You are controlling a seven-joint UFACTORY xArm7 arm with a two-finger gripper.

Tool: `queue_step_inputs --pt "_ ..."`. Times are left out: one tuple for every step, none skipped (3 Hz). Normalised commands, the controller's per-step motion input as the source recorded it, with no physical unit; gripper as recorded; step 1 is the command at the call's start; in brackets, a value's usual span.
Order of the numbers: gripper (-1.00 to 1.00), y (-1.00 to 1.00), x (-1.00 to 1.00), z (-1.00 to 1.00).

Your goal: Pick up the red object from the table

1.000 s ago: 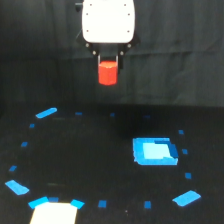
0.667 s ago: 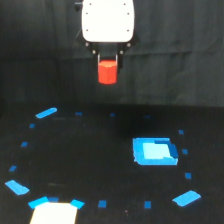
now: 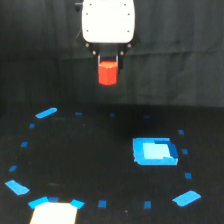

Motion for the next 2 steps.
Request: queue_step_inputs --pt "-1.0 -0.07 0.26 0.26" --pt "-1.0 -0.31 -0.01 -0.2"
